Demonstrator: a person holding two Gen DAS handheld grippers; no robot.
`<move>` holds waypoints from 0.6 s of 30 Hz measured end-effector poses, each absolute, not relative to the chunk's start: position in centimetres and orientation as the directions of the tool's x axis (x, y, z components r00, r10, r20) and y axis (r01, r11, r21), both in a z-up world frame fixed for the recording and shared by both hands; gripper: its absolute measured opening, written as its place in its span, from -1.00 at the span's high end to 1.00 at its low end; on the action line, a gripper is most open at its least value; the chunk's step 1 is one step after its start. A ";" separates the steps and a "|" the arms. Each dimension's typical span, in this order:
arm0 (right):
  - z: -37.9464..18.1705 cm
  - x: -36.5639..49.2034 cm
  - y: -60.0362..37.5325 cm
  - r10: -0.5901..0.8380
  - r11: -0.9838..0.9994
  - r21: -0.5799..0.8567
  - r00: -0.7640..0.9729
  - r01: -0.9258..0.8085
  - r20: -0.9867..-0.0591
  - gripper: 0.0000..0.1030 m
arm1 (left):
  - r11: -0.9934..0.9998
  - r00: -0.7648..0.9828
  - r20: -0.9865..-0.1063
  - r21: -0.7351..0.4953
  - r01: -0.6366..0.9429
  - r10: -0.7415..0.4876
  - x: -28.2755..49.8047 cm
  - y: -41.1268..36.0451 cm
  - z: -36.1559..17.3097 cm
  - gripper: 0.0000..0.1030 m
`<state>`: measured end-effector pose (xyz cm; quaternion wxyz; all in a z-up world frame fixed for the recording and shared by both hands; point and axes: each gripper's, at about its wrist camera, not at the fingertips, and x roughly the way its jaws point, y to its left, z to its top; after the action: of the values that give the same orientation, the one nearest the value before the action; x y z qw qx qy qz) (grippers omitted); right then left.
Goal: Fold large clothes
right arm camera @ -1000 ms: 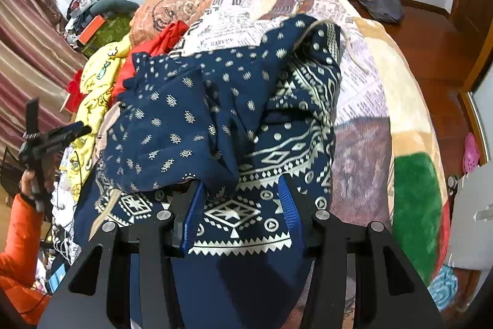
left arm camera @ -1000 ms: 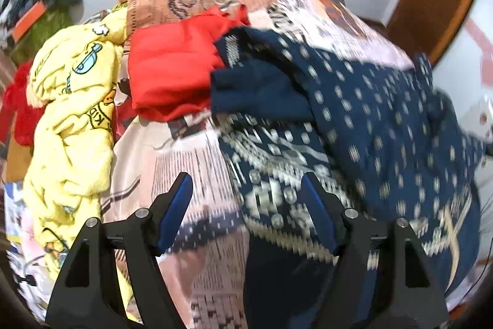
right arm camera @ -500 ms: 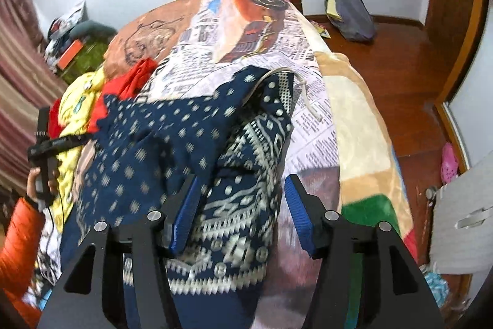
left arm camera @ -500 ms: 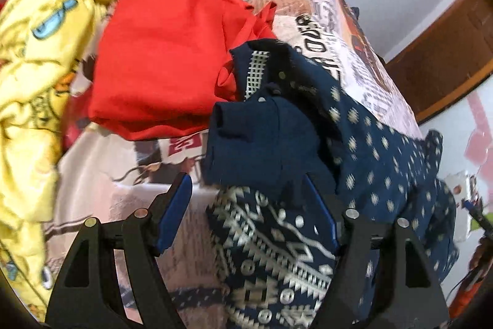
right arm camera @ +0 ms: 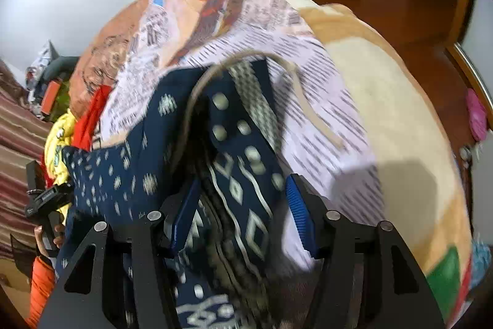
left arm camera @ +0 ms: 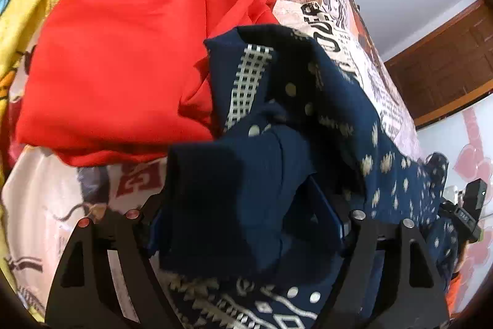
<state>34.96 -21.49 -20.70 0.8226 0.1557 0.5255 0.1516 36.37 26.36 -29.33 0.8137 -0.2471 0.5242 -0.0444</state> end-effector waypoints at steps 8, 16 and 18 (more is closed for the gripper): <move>-20.9 36.5 -20.6 0.456 0.881 0.466 0.395 -0.077 -0.797 0.67 | 0.851 0.473 -0.801 -0.494 -0.178 -0.367 36.0 25.4 -28.1 0.54; -15.0 35.3 -19.5 0.487 0.869 0.455 0.491 -0.193 -0.722 0.84 | 0.947 0.570 -0.798 -0.305 -0.102 -0.196 33.2 22.8 -20.9 0.75; -12.7 35.4 -18.7 0.505 0.861 0.450 0.510 -0.239 -0.696 0.86 | 0.958 0.612 -0.773 -0.273 -0.085 -0.166 32.8 22.4 -18.5 0.76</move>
<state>35.37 -18.68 -12.71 0.8558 0.1500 0.4448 0.2173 32.82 22.44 -18.46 0.8864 -0.1430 0.4397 -0.0228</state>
